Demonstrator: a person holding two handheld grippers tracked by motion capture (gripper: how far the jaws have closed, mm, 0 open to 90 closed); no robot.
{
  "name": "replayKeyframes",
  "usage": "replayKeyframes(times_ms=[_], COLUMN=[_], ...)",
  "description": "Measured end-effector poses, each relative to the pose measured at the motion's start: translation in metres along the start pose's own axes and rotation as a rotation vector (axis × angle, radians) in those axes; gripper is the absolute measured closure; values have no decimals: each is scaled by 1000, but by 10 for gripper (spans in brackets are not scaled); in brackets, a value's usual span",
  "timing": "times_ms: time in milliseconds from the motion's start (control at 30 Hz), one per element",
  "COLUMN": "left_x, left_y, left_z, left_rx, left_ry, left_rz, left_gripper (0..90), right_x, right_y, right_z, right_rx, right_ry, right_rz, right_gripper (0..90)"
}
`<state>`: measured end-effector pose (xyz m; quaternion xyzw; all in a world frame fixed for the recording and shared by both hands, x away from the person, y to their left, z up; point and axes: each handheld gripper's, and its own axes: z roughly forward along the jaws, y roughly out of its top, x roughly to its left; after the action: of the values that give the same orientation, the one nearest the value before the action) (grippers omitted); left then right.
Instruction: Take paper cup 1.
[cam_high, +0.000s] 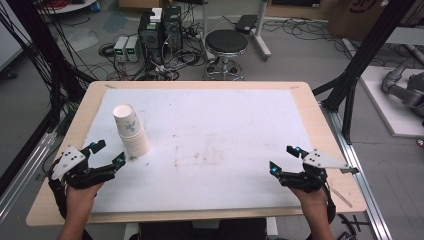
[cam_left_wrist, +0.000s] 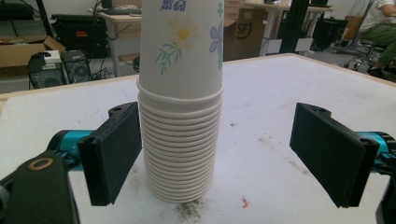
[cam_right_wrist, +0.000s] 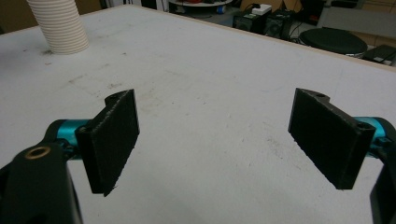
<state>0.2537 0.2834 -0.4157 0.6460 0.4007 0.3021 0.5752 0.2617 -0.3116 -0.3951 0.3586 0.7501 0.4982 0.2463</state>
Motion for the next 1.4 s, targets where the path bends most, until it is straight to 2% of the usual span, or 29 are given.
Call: replayKeyframes(times_ms=[300,367,400,733,900,1000,1233,1400], left_x=[2,2,2,6,8,8,11,14], left_y=[0,0,0,5,23,36,66,77], left_z=[2,4,4,8,13,17,30,41], left_rx=[0,12,19,27,6,8,6,43], left_ry=[7,15,17,1,-8,-11,20,23], left_rz=[-12,-2,2,-16,-38,-25,3,13], left_gripper=[167,167,167,167,167,167,166,167], right_x=[-2,-3,-3,-3,0,2,4,4], right_y=[-2,-2,-2,-3,-1,0,0,-1], right_z=[0,0,1,2,0,0,3,2], right_rx=[13,14,22,37,34,28,33,34], right_ry=[3,4,7,10,2,5,28,28], right_rz=[19,15,29,20,15,2,6,8], right_gripper=[166,166,166,166,166,166,166,166])
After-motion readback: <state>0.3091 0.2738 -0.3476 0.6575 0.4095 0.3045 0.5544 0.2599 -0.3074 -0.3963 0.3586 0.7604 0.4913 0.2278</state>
